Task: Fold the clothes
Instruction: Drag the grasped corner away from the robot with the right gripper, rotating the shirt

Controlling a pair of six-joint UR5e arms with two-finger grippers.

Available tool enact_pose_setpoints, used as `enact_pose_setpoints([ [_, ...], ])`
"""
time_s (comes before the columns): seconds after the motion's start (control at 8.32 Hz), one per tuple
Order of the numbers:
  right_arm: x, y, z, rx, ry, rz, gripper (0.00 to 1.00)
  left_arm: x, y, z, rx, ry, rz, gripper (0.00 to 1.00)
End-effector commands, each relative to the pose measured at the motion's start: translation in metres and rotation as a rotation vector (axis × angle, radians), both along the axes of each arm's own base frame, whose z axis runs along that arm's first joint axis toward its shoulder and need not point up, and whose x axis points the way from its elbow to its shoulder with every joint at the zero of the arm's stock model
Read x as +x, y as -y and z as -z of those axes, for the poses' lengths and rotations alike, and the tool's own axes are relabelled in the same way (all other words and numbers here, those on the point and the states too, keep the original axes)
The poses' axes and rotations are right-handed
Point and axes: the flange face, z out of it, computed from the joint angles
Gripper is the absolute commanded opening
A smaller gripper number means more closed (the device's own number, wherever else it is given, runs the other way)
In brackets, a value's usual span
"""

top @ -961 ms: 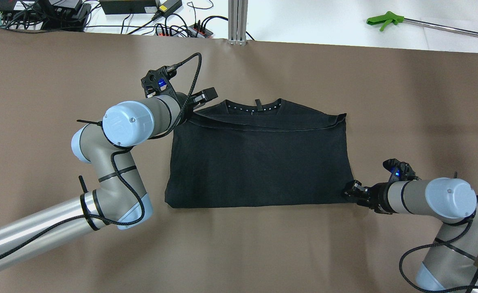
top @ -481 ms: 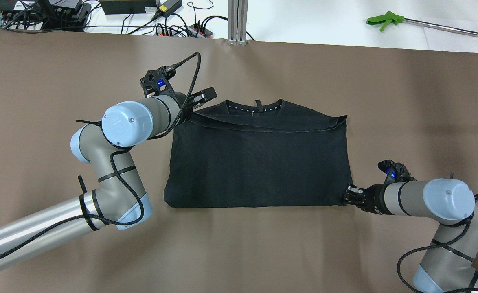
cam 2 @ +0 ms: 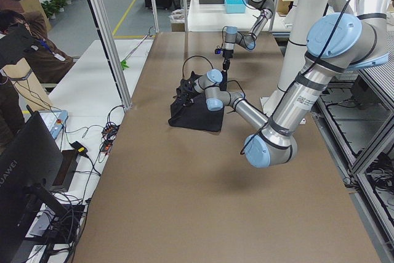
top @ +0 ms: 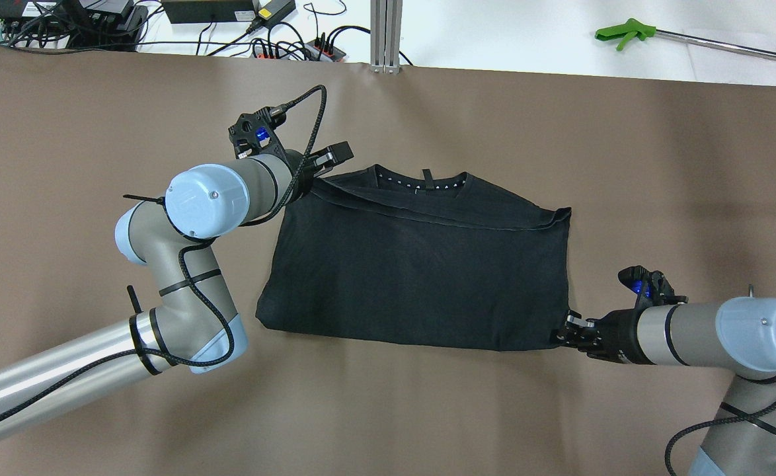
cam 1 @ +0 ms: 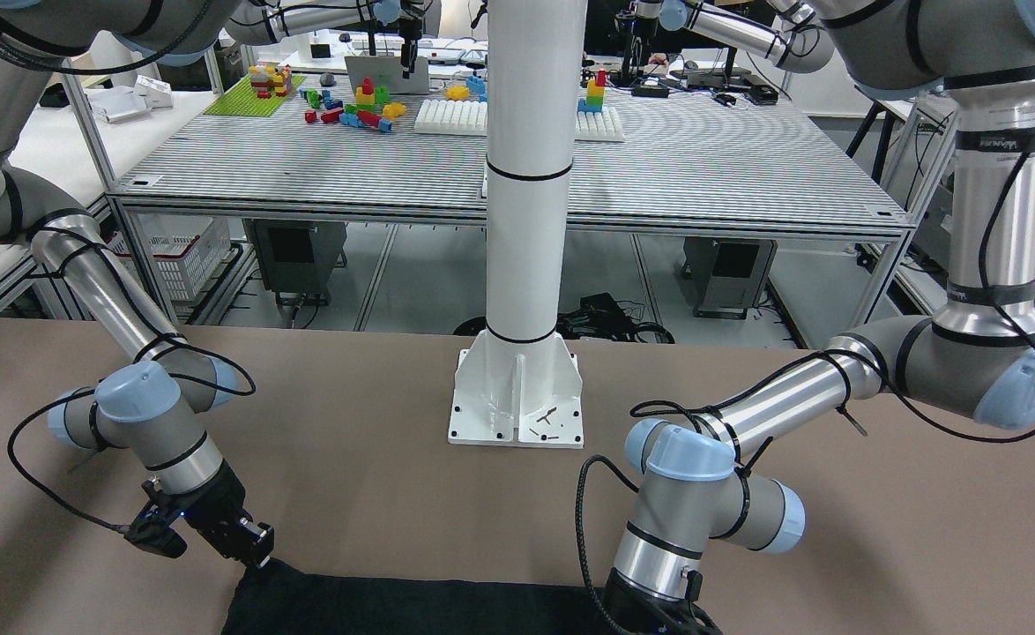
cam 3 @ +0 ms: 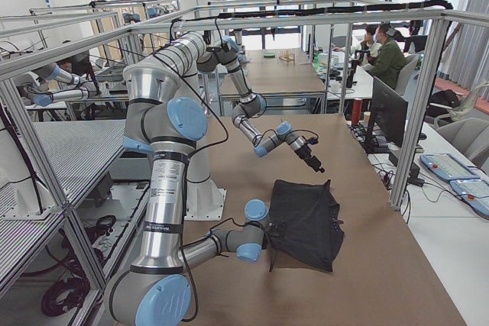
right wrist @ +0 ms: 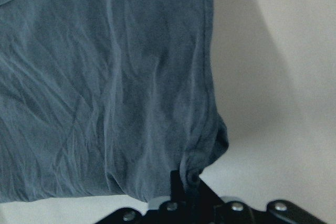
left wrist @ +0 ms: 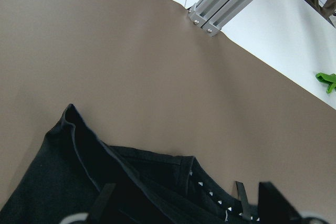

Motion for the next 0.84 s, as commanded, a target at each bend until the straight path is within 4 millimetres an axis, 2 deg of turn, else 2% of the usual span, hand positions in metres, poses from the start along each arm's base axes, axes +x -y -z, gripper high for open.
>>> enact_pose_setpoints([
  [0.0, -0.029, -0.050, 0.024, 0.032, 0.041, 0.116, 0.00, 0.005, -0.002, 0.000, -0.001, 0.002, -0.005, 0.94],
  [0.12, -0.036, -0.063, 0.037, 0.043, 0.066, 0.146, 0.00, 0.005, -0.003, 0.003, 0.001, -0.003, -0.007, 0.94],
  [0.36, -0.058, -0.089, 0.051, 0.066, 0.090, 0.185, 0.00, 0.004, -0.005, 0.003, 0.004, -0.006, -0.005, 0.94],
  [0.6, -0.081, -0.107, 0.075, 0.091, 0.131, 0.212, 0.00, 0.012, -0.010, -0.002, -0.002, 0.003, -0.014, 0.94],
  [0.72, -0.093, -0.119, 0.088, 0.100, 0.159, 0.240, 0.06, 0.011, -0.009, -0.002, -0.002, 0.003, -0.013, 0.94],
])
